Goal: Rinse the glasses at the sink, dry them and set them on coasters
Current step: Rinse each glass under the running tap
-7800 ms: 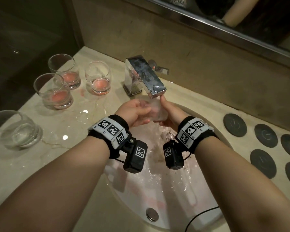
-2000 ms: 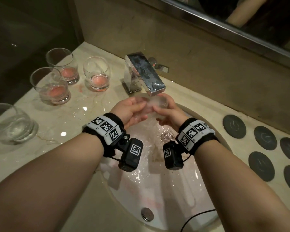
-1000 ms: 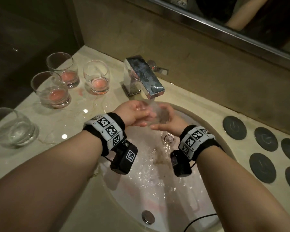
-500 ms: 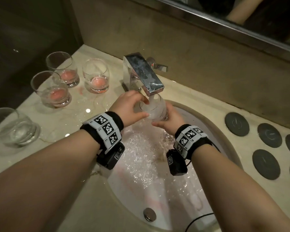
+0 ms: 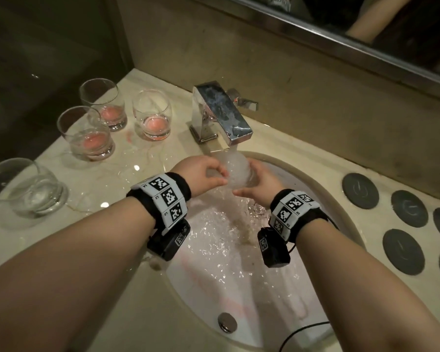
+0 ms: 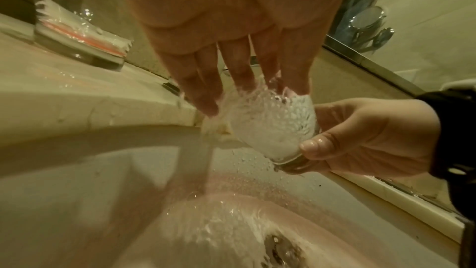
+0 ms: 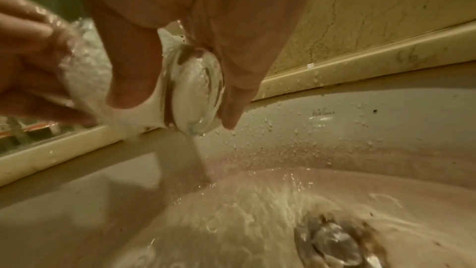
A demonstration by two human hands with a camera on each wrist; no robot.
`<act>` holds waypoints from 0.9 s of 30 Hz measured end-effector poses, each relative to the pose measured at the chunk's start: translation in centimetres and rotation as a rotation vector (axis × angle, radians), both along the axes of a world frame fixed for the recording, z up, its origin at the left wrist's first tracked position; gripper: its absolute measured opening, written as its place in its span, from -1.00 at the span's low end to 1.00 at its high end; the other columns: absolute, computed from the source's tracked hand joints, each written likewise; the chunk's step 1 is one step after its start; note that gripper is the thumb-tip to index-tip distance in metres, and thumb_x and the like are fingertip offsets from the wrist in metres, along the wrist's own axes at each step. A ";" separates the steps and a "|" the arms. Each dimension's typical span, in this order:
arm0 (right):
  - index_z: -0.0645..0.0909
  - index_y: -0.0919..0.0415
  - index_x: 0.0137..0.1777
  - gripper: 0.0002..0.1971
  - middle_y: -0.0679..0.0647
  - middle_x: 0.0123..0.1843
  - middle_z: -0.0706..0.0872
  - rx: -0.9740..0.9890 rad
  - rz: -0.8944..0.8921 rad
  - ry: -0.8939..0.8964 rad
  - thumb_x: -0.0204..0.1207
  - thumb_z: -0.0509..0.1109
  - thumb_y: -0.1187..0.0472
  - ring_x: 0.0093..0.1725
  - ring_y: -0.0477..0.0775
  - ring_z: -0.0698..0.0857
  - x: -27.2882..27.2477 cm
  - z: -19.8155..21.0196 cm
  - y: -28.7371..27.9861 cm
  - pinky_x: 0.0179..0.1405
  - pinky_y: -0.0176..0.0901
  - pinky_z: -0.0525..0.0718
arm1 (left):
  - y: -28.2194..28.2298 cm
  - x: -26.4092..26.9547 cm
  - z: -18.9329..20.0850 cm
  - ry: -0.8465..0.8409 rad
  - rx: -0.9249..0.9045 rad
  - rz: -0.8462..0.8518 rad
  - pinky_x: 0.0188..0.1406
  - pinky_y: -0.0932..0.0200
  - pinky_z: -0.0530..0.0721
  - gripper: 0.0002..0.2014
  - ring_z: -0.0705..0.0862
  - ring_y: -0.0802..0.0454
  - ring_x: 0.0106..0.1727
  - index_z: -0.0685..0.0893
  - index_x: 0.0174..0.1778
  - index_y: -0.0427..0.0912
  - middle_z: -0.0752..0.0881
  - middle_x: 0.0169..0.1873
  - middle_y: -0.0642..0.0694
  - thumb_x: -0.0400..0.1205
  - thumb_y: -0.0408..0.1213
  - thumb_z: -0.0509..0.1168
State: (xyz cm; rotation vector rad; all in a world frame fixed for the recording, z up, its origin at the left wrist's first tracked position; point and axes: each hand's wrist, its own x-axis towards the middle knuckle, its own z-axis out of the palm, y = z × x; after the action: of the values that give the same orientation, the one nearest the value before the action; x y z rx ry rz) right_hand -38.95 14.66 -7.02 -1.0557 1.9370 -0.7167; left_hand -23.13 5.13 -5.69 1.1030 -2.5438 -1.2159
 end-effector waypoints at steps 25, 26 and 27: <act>0.44 -0.09 0.36 -0.37 -0.10 0.18 0.39 0.115 0.477 0.678 0.31 0.59 -0.06 0.12 -0.05 0.46 4.6 13.7 1.6 0.05 -0.19 0.43 | 6.8 5.5 3.1 0.471 1.162 0.468 0.07 -0.10 0.69 -0.83 0.69 -0.13 0.06 0.64 -0.03 -0.13 0.73 -0.01 -0.10 0.66 -0.12 0.24; 0.44 -0.09 0.36 -0.37 -0.09 0.24 0.42 0.093 0.457 0.637 0.31 0.59 -0.05 0.15 -0.05 0.46 5.1 13.6 1.9 0.07 -0.22 0.40 | 7.0 6.3 3.6 0.529 1.205 0.497 0.09 -0.14 0.67 -0.86 0.68 -0.19 0.07 0.64 -0.04 -0.16 0.71 0.00 -0.13 0.65 -0.17 0.25; 0.44 -0.09 0.36 -0.38 -0.07 0.30 0.44 0.060 0.432 0.586 0.31 0.60 -0.03 0.20 -0.04 0.49 5.7 13.4 2.2 0.10 -0.25 0.39 | 7.0 7.0 4.3 0.590 1.238 0.524 0.10 -0.18 0.66 -0.88 0.67 -0.24 0.05 0.63 -0.04 -0.19 0.70 0.00 -0.17 0.66 -0.22 0.25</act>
State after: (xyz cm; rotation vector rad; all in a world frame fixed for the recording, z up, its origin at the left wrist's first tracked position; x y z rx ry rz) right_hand -33.20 16.84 6.36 -1.7115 2.0670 -0.1052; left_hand -16.08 12.14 -1.44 1.1283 -0.8407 -2.4474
